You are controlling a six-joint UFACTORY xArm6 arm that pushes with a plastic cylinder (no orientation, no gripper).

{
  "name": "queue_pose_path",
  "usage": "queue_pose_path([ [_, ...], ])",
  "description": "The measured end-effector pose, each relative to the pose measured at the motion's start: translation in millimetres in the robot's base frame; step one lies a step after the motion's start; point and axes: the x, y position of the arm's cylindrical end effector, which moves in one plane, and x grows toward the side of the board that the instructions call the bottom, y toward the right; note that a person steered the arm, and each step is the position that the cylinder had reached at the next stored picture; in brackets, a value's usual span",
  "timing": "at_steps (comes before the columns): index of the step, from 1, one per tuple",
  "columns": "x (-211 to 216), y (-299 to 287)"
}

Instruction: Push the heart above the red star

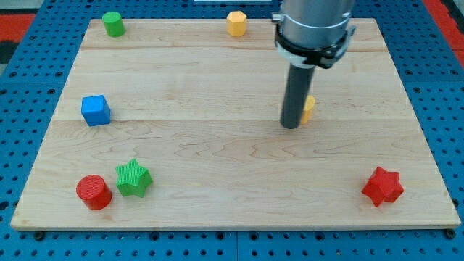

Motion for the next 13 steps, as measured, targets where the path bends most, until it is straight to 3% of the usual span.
queue_pose_path([
  [1, -19.1, -24.0],
  [2, -40.7, -9.5],
  [7, -23.6, 96.6],
  [10, -23.6, 85.8],
  [11, 6.2, 70.8],
  [12, 65.5, 35.8],
  [13, 114.6, -31.2],
])
